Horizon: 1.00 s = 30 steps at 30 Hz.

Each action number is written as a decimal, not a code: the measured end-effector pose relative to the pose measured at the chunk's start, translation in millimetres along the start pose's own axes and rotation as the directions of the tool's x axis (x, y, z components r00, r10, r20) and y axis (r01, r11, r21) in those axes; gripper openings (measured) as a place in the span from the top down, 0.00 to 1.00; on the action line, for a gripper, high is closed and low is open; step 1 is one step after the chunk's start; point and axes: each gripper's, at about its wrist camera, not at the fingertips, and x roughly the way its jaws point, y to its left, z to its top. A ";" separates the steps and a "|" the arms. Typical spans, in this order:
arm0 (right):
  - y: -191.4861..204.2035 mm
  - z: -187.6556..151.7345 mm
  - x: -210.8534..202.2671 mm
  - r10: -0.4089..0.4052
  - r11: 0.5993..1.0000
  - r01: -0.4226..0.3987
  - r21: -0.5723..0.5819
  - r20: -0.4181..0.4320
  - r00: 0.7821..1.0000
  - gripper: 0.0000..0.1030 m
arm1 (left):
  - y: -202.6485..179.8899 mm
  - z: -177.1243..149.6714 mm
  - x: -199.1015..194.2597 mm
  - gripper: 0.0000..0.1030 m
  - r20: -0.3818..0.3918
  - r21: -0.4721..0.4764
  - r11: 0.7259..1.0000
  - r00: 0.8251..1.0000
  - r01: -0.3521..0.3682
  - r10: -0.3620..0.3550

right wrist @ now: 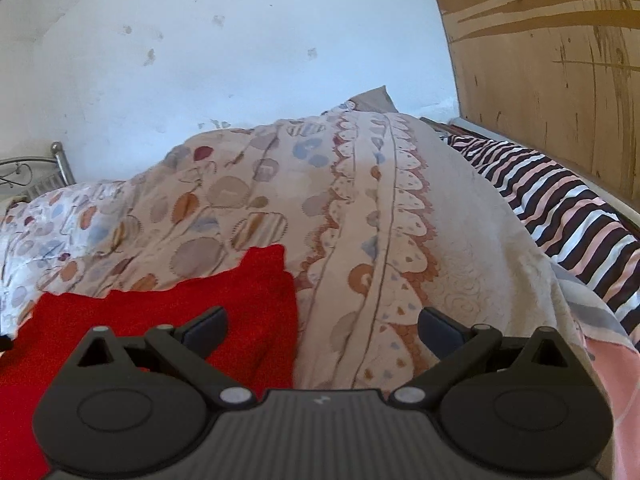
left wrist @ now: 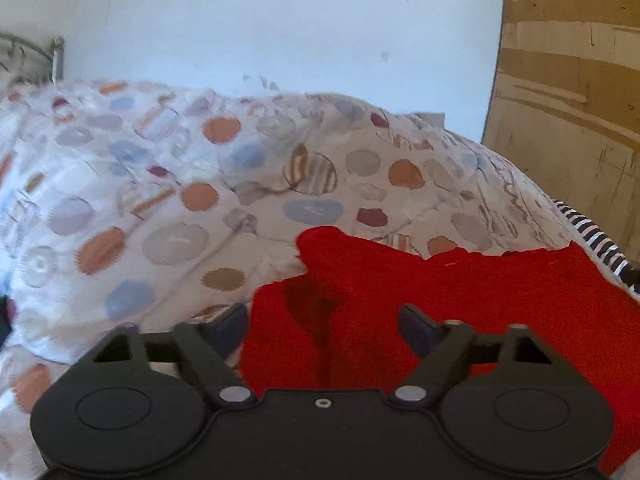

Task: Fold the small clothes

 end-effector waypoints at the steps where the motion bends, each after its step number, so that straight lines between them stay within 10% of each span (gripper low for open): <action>1: 2.1 -0.4 -3.5 0.006 1.000 -0.006 -0.006 0.002 1.000 0.00 | 1.1 3.8 7.7 0.39 -0.030 -0.024 1.000 1.000 -0.005 0.004; 4: 9.8 -0.5 -14.4 0.021 0.999 -0.021 -0.040 0.011 1.000 0.00 | 6.8 8.3 27.5 0.94 -0.121 -0.099 0.995 0.993 0.000 -0.012; 10: 24.7 -7.0 -34.6 0.036 0.993 -0.031 -0.117 0.046 0.998 0.00 | 1.8 2.4 6.9 0.95 -0.033 -0.101 0.991 0.996 -0.082 0.079; 16: 34.6 -30.6 -36.9 0.037 0.985 -0.038 -0.167 -0.014 0.999 0.00 | 3.3 -11.4 10.9 0.94 -0.101 -0.060 0.993 0.990 -0.101 0.095; 21: 44.3 -38.5 -45.5 -0.001 0.976 0.004 -0.217 0.014 1.000 0.00 | 5.9 -10.9 4.2 0.78 -0.089 -0.108 0.991 0.994 -0.076 0.067; 30: 112.6 -24.4 -54.4 0.033 0.953 -0.004 -0.303 0.090 0.995 0.00 | 15.8 -29.3 -54.6 0.21 -0.081 -0.211 0.969 0.990 -0.129 0.115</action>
